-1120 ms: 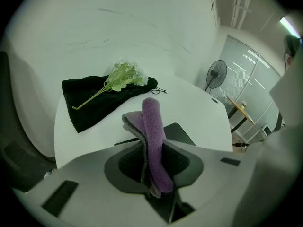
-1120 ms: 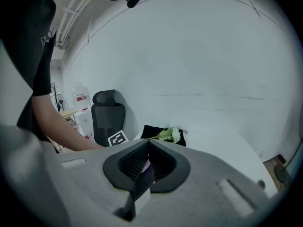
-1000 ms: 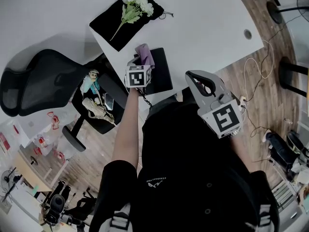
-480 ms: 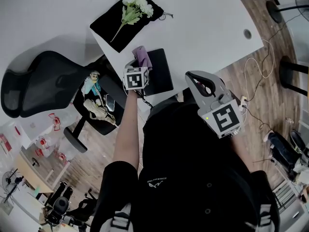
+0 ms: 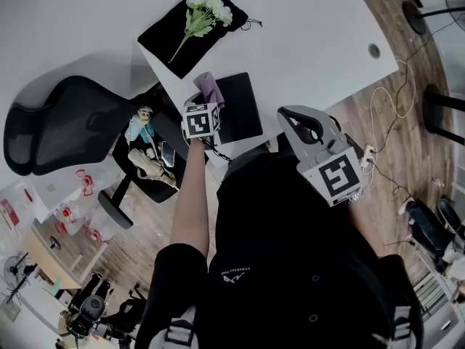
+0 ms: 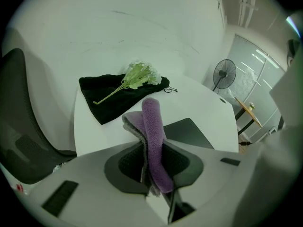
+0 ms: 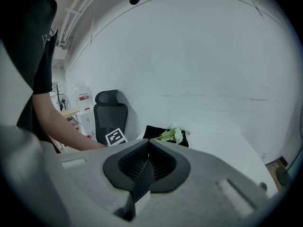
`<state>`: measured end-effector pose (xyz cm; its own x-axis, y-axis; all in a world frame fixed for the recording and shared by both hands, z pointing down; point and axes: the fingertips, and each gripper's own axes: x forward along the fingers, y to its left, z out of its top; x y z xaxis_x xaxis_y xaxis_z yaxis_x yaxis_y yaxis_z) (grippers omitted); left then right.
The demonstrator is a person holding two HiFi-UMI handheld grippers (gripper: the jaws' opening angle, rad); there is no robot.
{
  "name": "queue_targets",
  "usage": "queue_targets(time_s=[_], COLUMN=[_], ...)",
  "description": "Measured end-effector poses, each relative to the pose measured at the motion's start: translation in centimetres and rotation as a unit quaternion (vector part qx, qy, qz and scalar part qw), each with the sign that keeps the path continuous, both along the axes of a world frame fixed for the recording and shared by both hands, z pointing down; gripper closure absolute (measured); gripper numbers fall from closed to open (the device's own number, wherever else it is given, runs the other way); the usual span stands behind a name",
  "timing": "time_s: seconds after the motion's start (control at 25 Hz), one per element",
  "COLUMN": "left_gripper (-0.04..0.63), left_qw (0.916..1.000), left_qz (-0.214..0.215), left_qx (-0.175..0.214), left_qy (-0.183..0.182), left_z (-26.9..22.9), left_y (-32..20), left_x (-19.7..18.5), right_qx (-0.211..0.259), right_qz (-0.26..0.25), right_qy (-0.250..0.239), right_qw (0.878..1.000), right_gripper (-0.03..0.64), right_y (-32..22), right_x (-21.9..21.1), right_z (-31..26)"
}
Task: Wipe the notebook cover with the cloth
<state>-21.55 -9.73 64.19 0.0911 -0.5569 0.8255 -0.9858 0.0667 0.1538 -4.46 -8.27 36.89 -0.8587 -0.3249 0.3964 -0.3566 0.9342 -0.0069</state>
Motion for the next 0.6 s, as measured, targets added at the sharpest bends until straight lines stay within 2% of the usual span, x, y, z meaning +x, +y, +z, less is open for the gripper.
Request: queue_targets(time_s=[0.36, 0.6], left_gripper=[0.509, 0.509], left_qw=[0.9997, 0.9991], left_qz=[-0.001, 0.003], left_qx=[-0.008, -0.019], left_qy=[-0.021, -0.037], left_z=[-0.1, -0.36], left_y=[0.48, 0.73], left_x=[-0.41, -0.76], right_qx=[0.002, -0.001], right_qz=[-0.01, -0.001], right_qy=[0.015, 0.007], right_qw=[1.0, 1.0], right_gripper=[0.612, 0.611], right_y=[0.3, 0.06], right_x=[0.13, 0.25], right_z=[0.4, 0.11])
